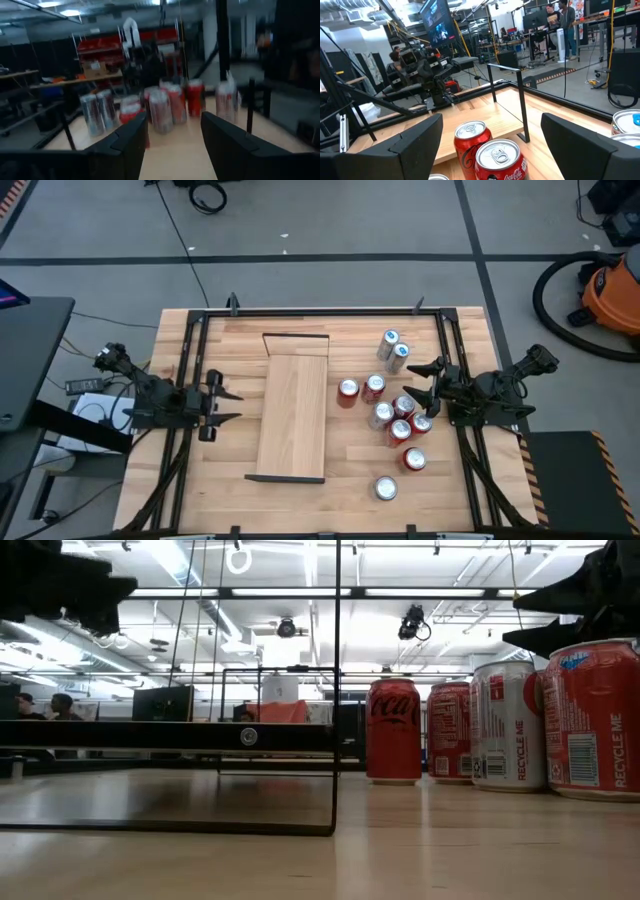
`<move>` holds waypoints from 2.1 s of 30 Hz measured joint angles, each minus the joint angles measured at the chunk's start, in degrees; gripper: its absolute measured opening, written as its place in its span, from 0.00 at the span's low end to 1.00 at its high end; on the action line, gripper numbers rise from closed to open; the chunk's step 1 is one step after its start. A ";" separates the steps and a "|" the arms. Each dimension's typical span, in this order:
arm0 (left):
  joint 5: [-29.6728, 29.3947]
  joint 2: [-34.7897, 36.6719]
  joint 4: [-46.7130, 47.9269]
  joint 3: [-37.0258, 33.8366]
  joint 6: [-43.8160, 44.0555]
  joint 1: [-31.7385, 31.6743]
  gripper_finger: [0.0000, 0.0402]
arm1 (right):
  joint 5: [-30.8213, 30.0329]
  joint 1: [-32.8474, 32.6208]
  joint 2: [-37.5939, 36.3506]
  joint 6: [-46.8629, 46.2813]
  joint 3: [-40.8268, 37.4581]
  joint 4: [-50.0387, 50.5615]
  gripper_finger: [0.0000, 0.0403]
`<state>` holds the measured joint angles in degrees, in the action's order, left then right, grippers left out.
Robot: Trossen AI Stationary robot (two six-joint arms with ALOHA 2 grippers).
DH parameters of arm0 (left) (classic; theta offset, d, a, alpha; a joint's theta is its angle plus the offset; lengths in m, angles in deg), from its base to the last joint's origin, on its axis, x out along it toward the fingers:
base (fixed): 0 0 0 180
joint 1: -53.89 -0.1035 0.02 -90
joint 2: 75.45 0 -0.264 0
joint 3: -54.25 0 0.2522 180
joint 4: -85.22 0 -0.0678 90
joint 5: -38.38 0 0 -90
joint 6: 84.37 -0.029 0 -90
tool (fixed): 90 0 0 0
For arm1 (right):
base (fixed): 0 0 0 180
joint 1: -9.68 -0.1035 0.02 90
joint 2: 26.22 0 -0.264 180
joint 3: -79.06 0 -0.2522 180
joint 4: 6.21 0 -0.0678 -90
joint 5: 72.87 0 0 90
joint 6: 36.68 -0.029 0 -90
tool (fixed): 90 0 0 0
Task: Place canned beverage on shelf
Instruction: Put the top red black soda can on the shelf
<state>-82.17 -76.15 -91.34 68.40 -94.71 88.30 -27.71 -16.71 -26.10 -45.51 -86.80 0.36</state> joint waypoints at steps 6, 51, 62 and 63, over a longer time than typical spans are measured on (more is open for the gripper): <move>-0.01 0.00 -7.87 0.01 9.18 -0.28 0.48 | -1.25 0.00 0.00 5.50 0.00 -8.10 0.86; -7.75 -0.06 -15.29 9.99 1.93 -0.92 0.48 | 8.07 13.53 64.65 -4.97 43.03 7.60 0.86; -7.80 -0.88 -11.82 10.86 5.41 -0.92 0.48 | 19.60 20.11 84.47 -4.77 66.22 40.10 0.94; -8.00 -1.14 -12.07 10.88 5.39 -0.92 0.48 | 21.26 20.50 85.79 -5.00 67.90 42.37 0.96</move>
<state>-90.17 -77.29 -103.42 79.28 -89.32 87.38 -6.44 3.79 59.69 -50.51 -18.90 42.73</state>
